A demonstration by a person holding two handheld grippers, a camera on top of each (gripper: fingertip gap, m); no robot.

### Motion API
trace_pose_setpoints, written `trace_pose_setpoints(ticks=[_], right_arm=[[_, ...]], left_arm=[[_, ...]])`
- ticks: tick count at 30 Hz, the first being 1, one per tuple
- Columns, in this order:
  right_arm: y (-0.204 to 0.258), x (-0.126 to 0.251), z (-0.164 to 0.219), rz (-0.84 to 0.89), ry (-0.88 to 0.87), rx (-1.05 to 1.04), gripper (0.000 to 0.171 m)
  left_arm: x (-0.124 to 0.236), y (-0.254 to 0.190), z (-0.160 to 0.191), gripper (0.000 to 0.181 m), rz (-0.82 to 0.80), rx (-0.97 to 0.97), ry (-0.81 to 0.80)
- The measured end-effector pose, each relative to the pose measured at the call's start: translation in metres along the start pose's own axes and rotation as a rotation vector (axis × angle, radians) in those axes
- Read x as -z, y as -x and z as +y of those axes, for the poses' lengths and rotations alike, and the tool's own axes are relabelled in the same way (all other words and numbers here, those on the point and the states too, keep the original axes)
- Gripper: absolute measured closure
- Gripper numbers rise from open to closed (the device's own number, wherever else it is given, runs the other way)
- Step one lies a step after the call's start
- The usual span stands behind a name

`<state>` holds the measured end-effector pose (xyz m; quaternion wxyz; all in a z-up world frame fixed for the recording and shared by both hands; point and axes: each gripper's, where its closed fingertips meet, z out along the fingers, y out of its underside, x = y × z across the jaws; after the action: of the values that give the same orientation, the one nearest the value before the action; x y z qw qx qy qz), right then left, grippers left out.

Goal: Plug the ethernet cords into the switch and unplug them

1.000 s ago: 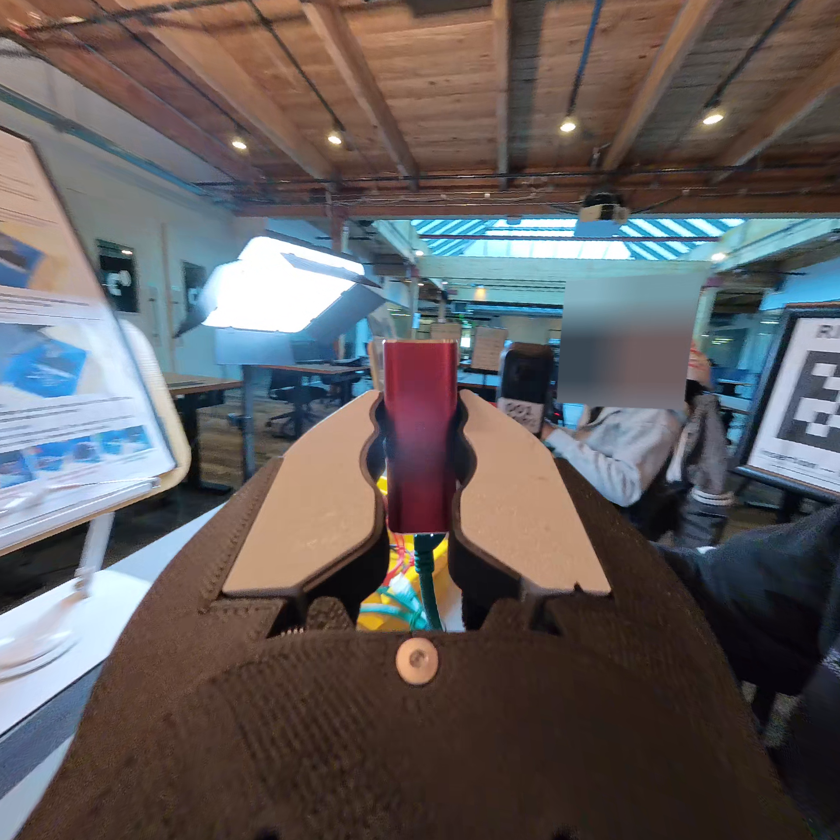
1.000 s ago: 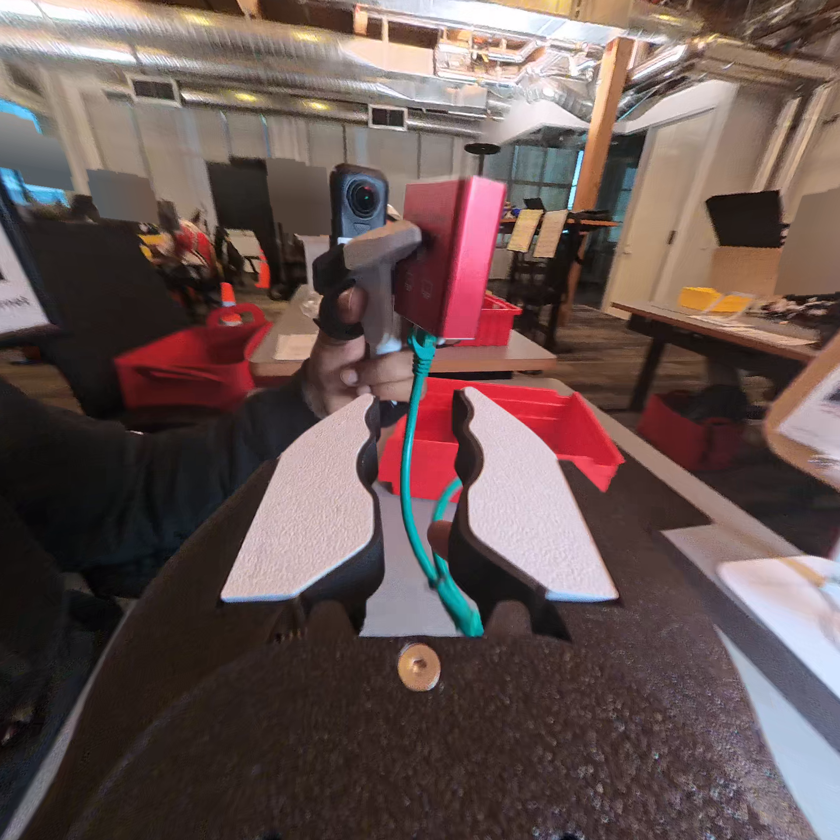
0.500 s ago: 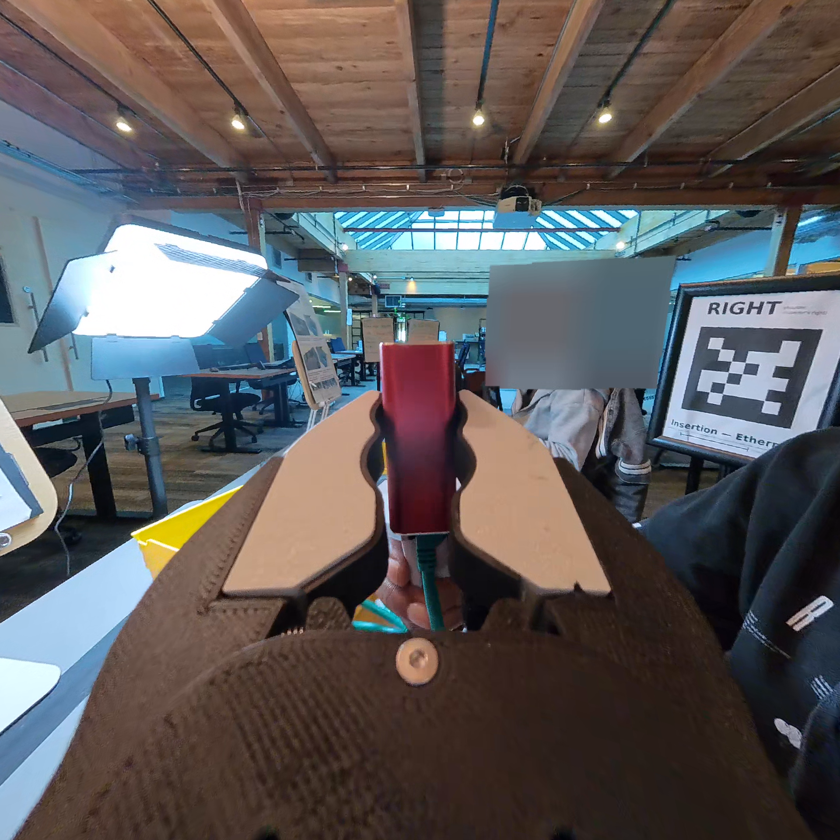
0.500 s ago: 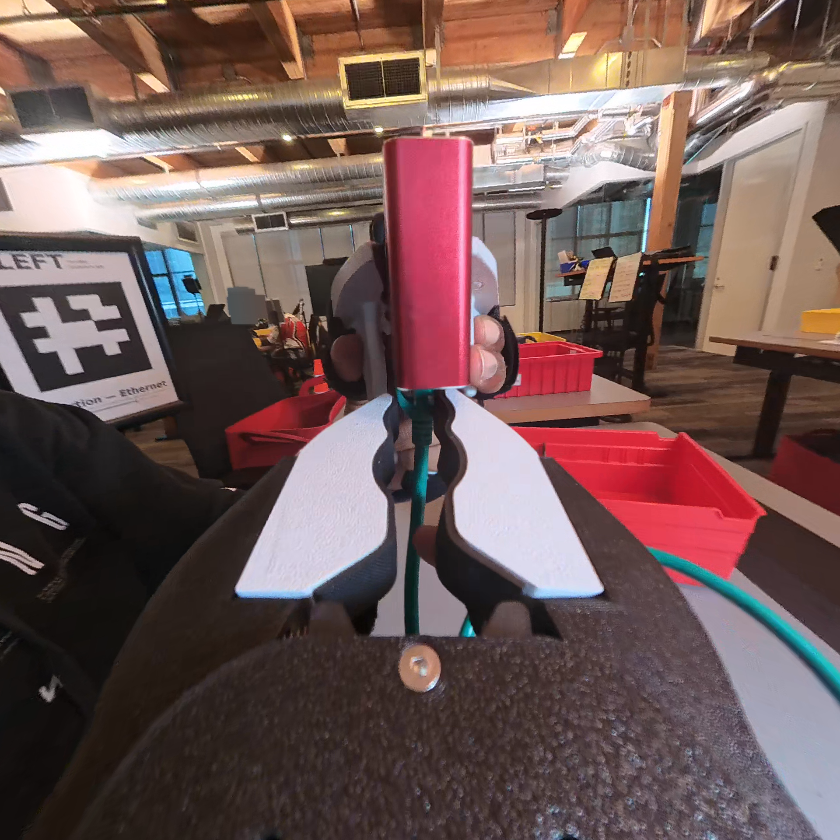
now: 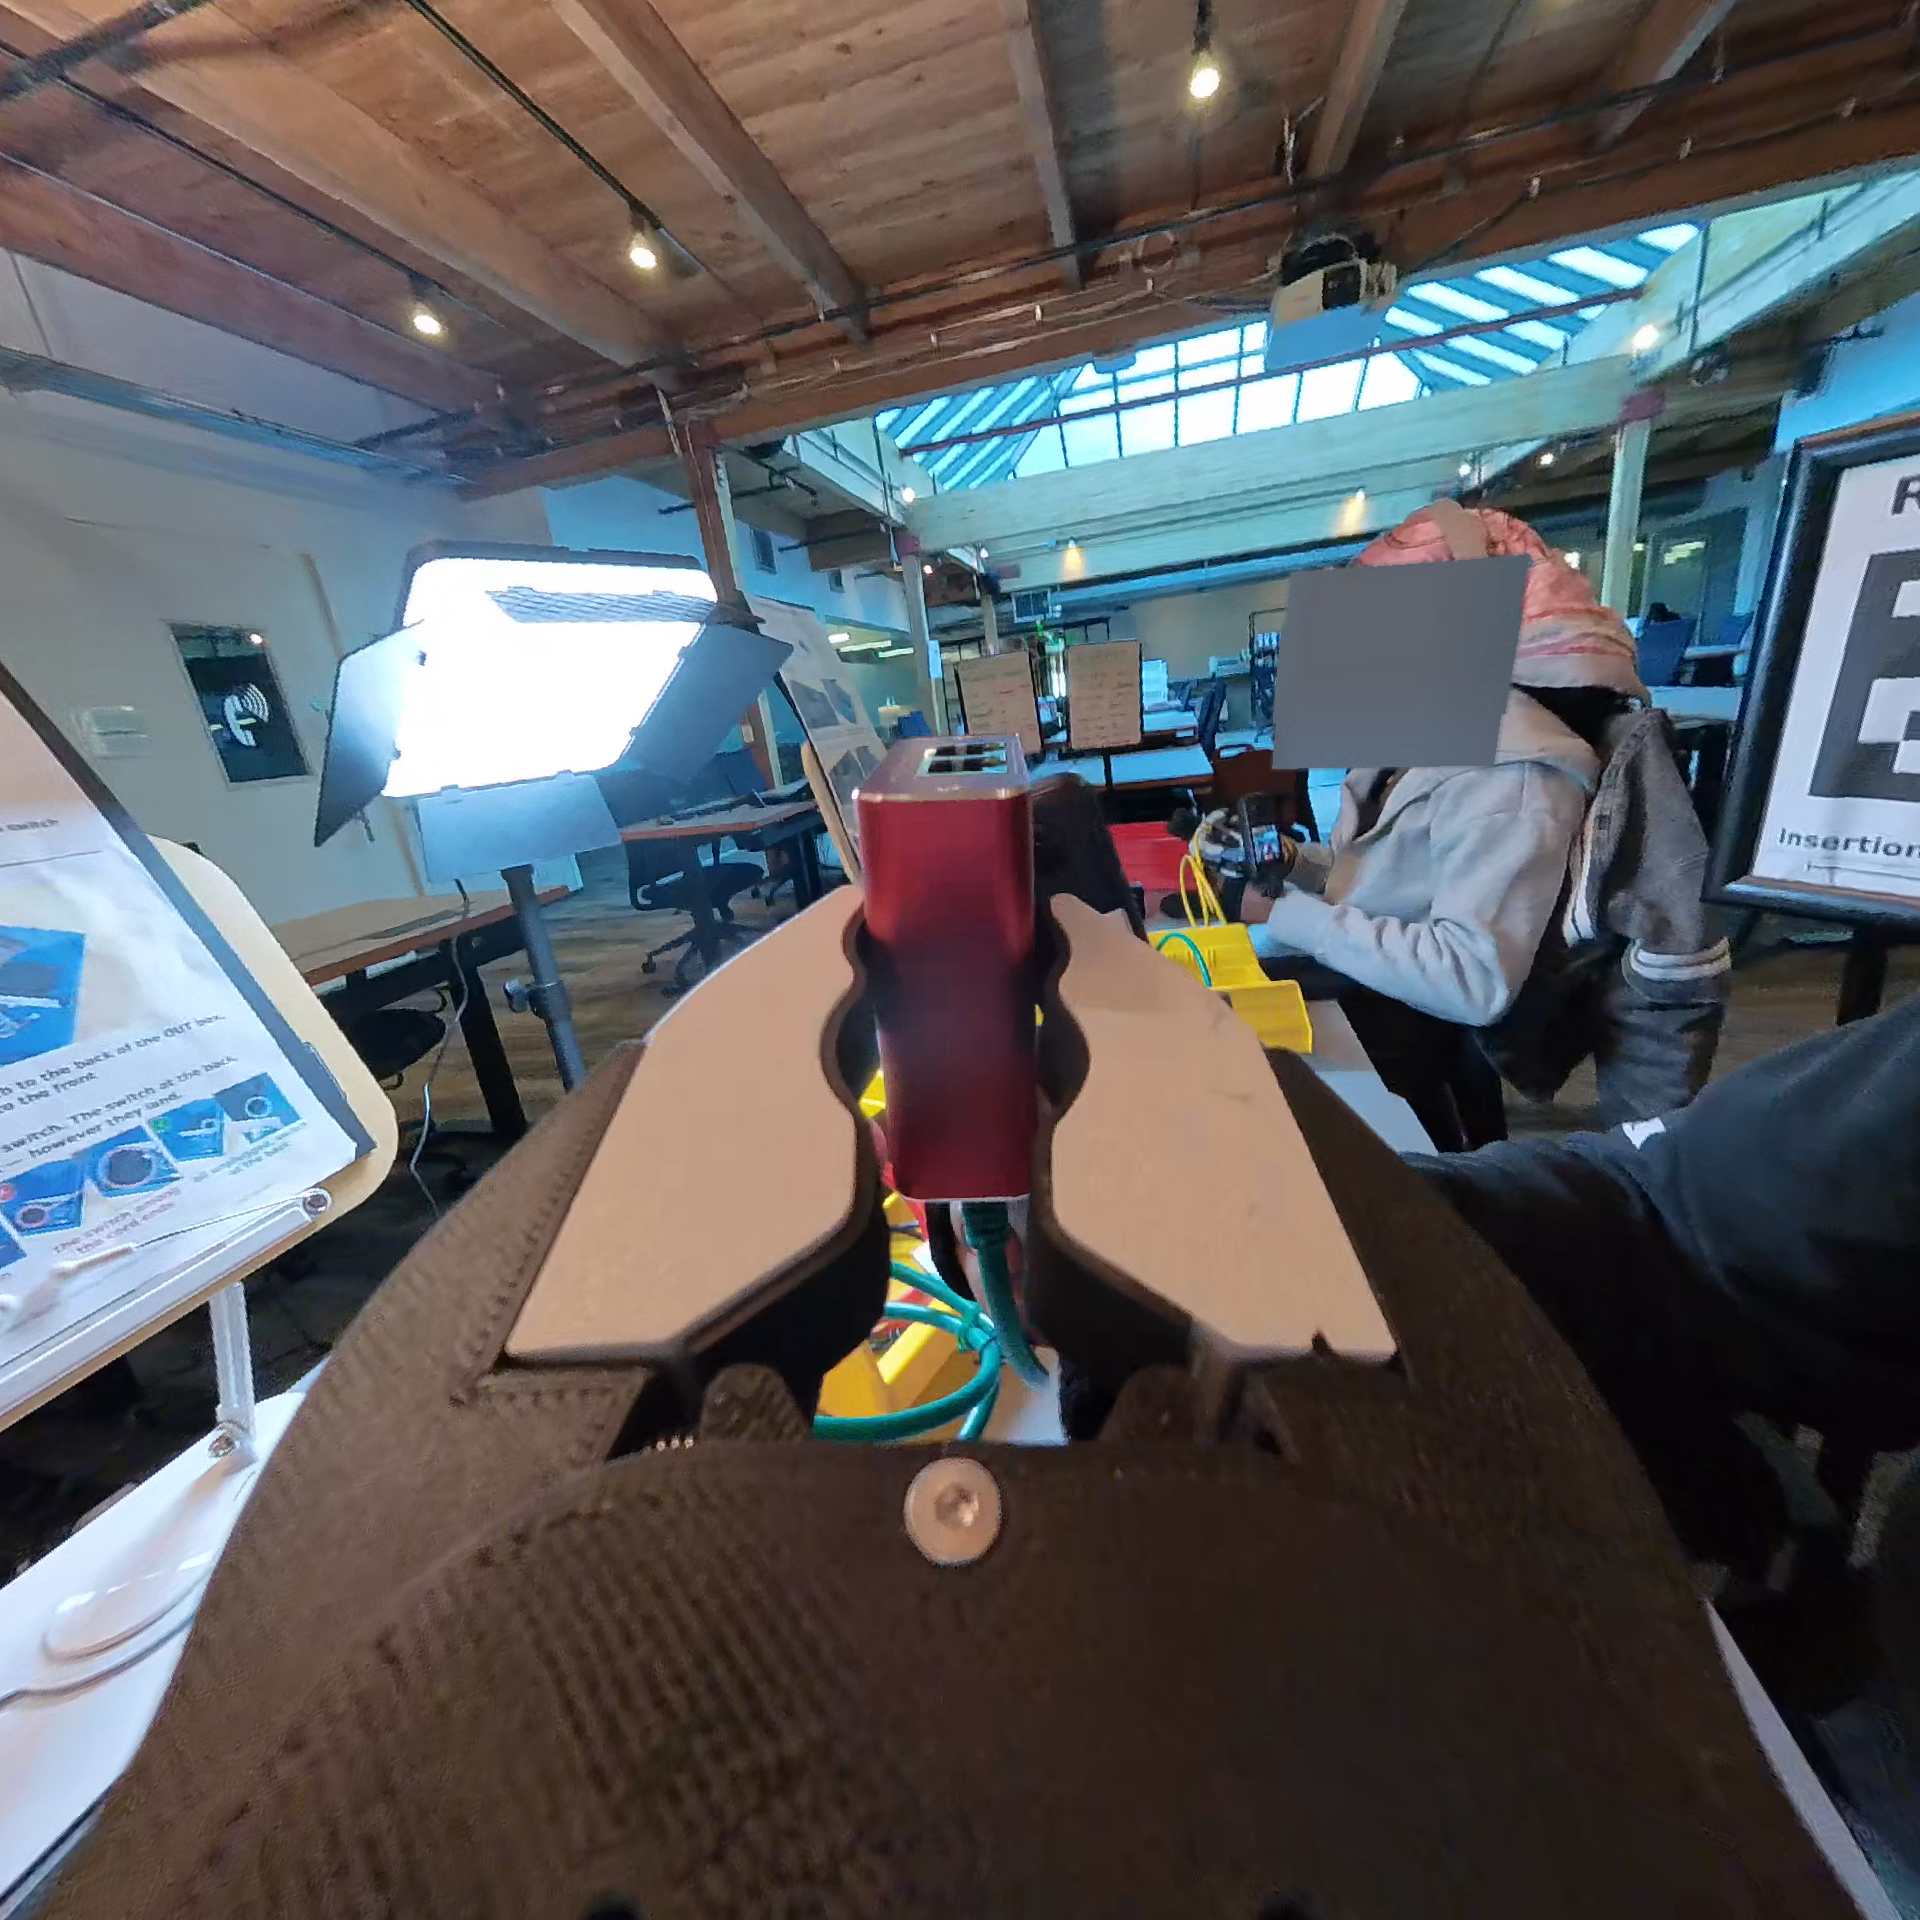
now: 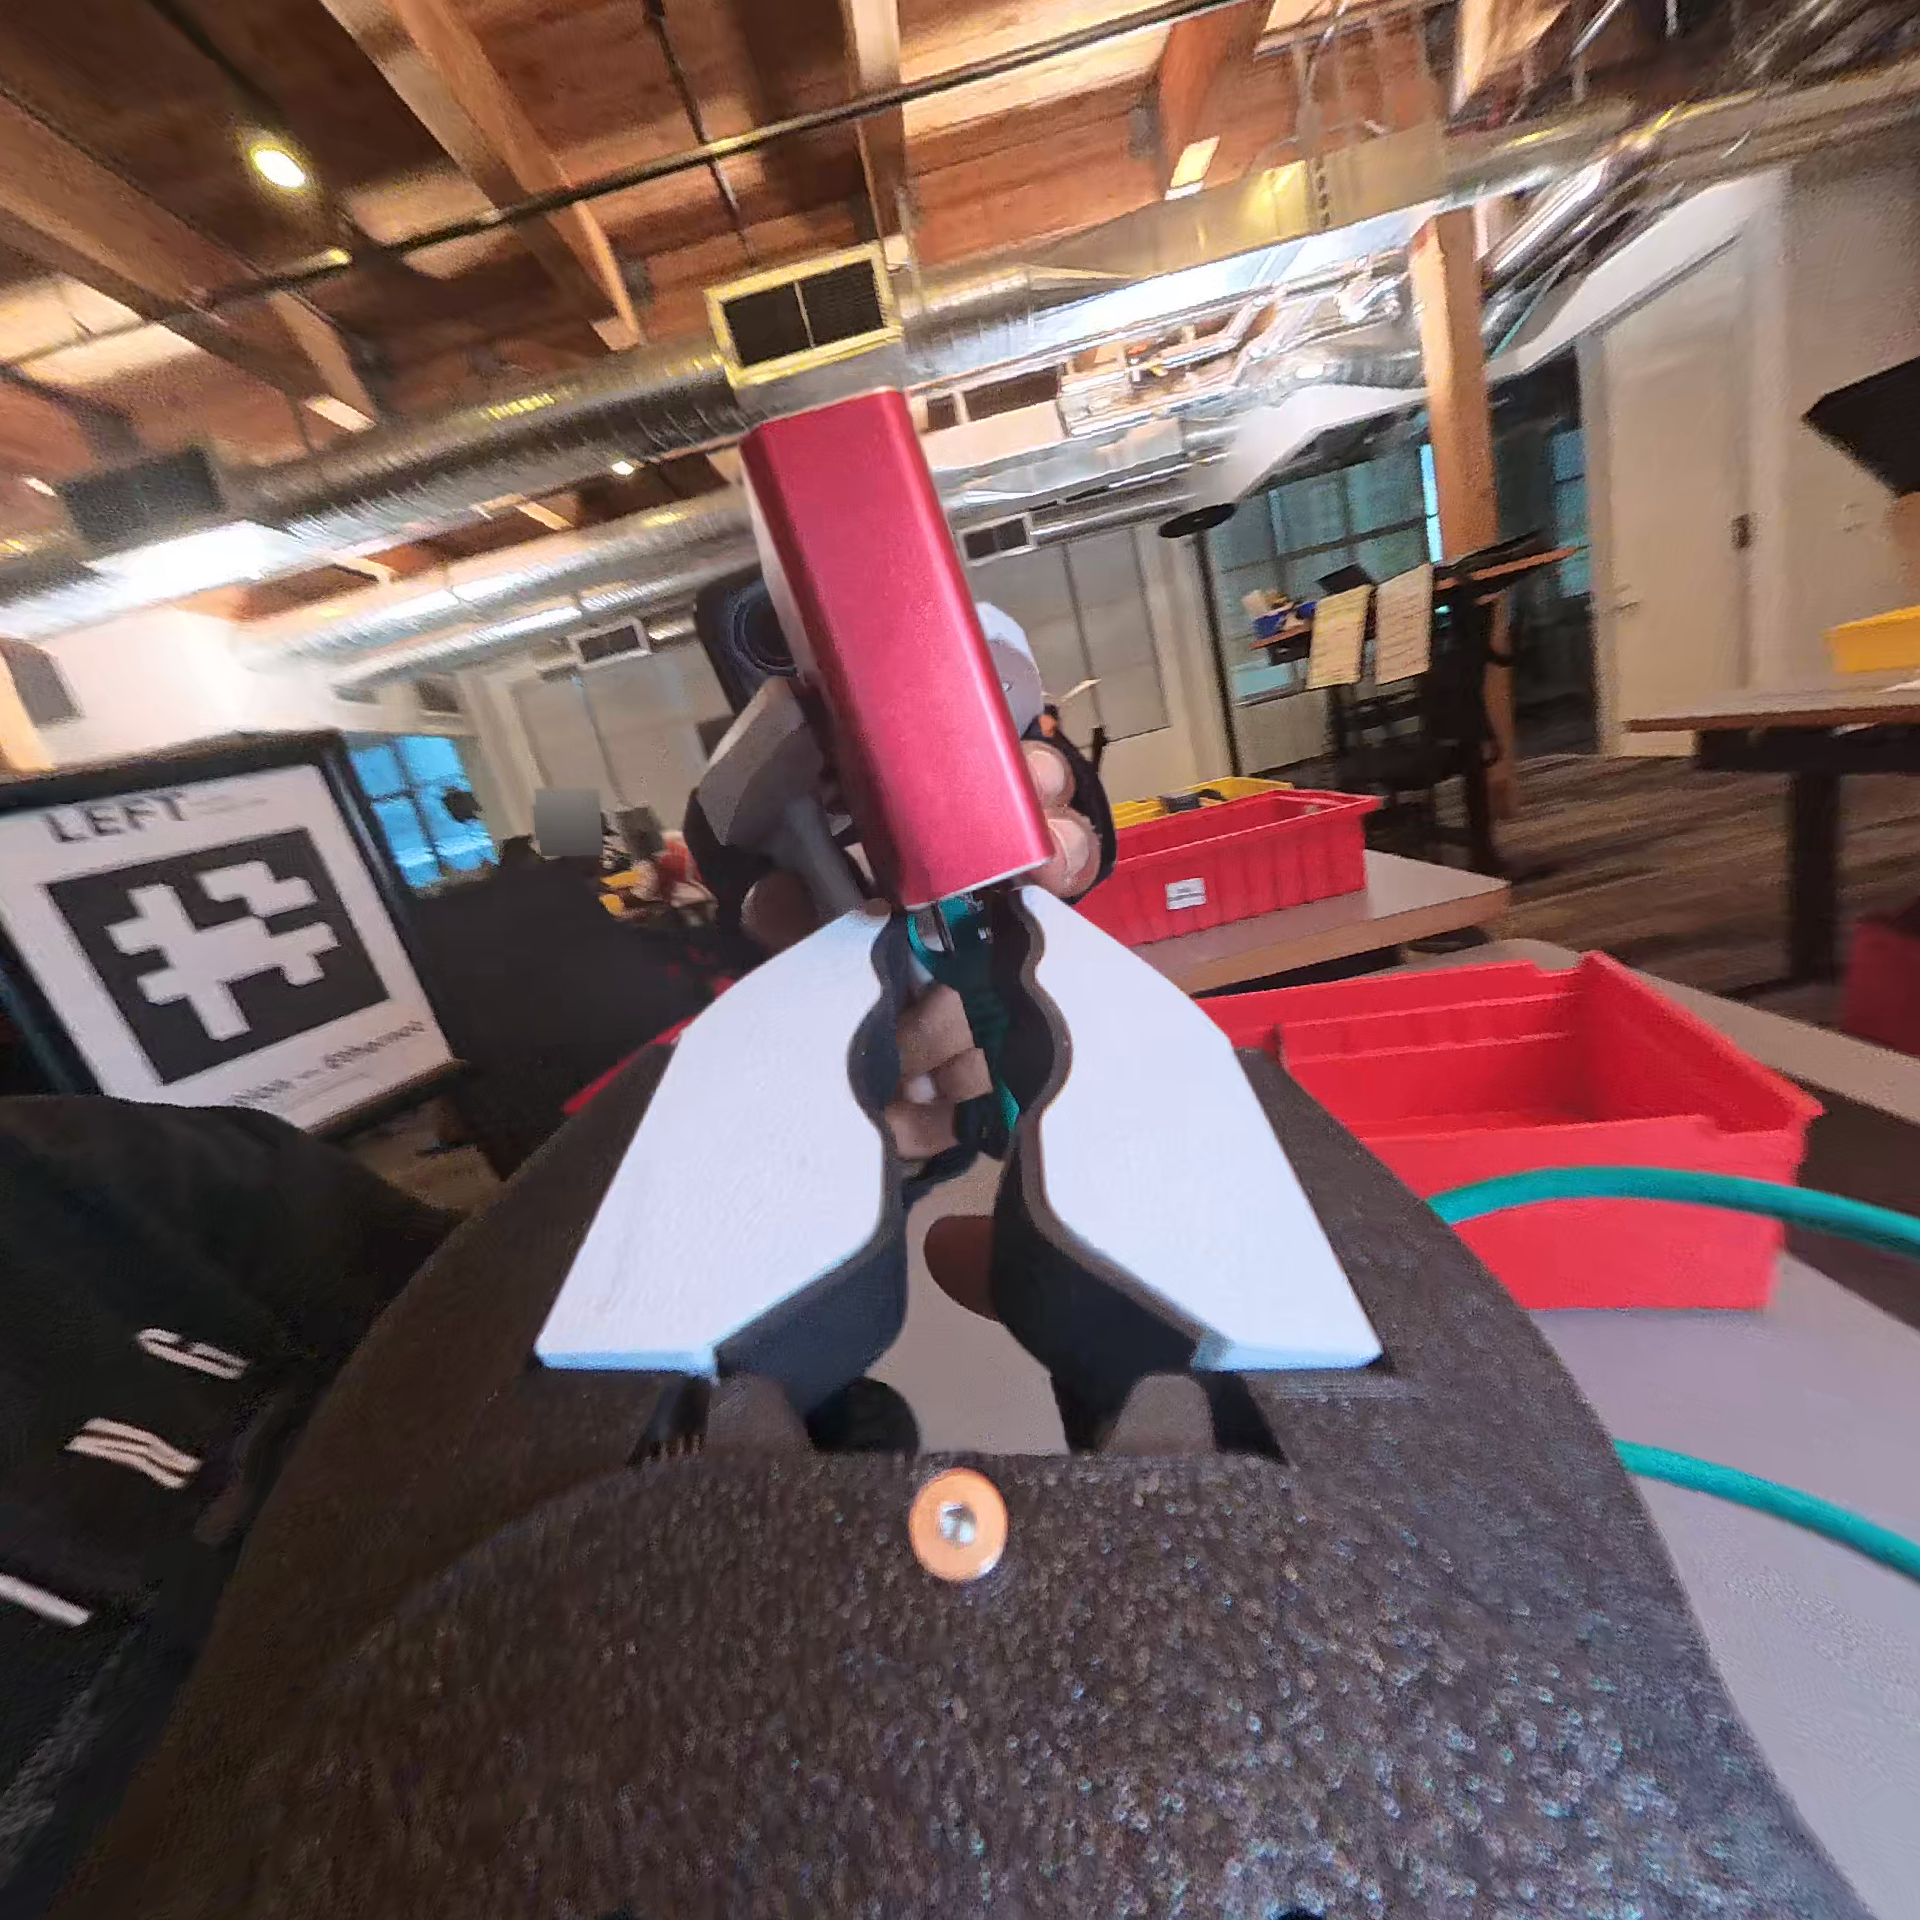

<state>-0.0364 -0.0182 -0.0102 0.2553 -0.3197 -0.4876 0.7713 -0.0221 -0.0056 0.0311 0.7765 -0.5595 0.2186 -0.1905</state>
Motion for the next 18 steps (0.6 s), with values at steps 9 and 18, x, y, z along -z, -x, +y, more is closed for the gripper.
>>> trace_pose_setpoints(ticks=[9,18], right_arm=[[0.001,0.001,0.001,0.121,0.069,0.337,0.157],[-0.046,0.011,0.014,0.219,0.167,0.150,0.158]], left_arm=[[-0.003,-0.009,-0.006,0.154,0.020,0.014,-0.063],[0.027,-0.010,-0.053,0.154,-0.016,-0.022,-0.121]])
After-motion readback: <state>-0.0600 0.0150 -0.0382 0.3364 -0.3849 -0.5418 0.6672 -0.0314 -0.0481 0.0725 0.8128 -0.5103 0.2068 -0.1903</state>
